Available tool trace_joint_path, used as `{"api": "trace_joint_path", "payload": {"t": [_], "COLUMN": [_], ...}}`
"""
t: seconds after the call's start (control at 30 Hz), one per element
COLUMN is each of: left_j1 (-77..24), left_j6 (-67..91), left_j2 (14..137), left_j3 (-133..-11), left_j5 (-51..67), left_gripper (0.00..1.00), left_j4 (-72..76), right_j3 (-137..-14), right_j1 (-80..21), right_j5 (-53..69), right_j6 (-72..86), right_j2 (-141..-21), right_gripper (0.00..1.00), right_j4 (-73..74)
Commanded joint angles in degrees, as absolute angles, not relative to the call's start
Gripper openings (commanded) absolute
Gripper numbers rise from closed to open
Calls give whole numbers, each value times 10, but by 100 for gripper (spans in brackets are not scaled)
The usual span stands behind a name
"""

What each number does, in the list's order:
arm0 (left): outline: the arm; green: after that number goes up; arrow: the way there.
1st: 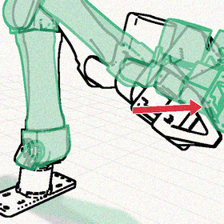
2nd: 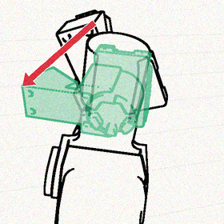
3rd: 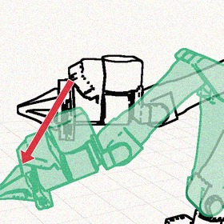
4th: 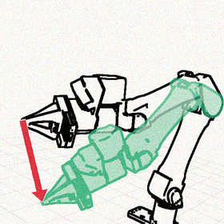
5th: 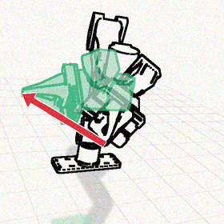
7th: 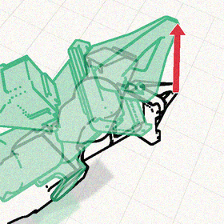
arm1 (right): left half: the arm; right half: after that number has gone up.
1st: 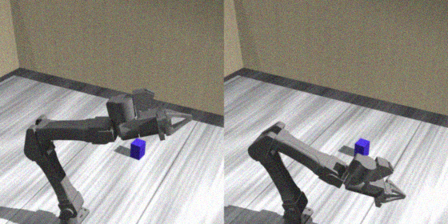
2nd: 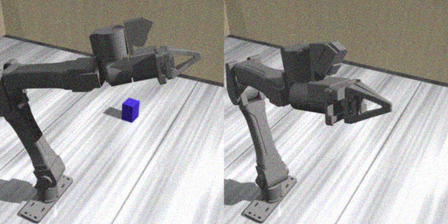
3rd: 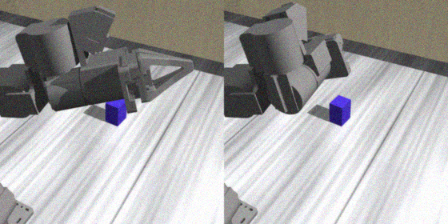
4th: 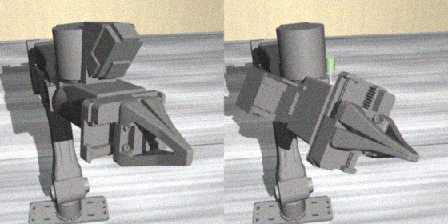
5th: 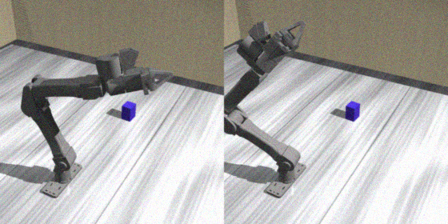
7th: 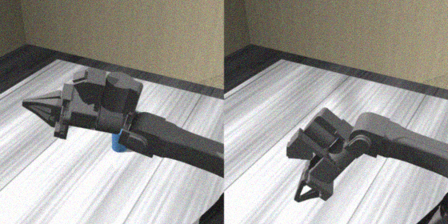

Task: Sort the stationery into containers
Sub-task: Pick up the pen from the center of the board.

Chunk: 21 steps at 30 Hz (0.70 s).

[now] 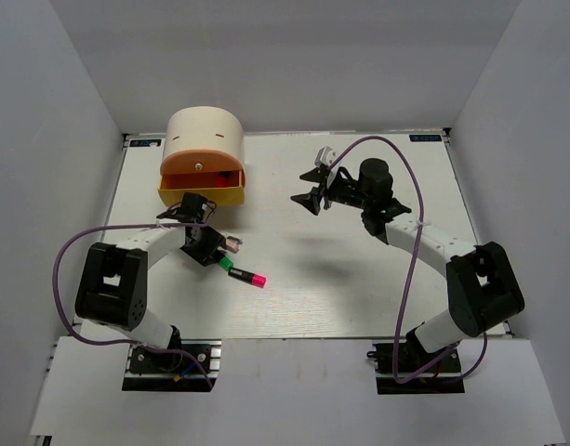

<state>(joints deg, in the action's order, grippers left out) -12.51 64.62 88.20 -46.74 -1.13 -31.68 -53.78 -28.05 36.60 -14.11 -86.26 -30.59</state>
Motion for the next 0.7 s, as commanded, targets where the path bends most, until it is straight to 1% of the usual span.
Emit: {"api": "trace_joint_path", "payload": {"t": [0.0, 0.37, 0.63, 0.67], "left_j1": [-127, -127, -127, -127], "left_j6": [623, 601, 569, 563], "left_j2": [894, 883, 878, 883], "left_j3": [-457, -405, -422, -422], "left_j5": [-37, -54, -75, -75], "left_gripper": [57, 56, 56, 55], "left_j4": [-351, -364, -395, -402], "right_j3": [-536, -534, -527, -526], "right_j1": [-277, -276, -275, -276], "right_j5": [372, 374, 375, 374], "right_j6": [-140, -139, -131, -131], "right_j2": [-844, -839, -836, -834], "right_gripper": [67, 67, 67, 67], "right_j4": [-334, -334, -342, -344]}}
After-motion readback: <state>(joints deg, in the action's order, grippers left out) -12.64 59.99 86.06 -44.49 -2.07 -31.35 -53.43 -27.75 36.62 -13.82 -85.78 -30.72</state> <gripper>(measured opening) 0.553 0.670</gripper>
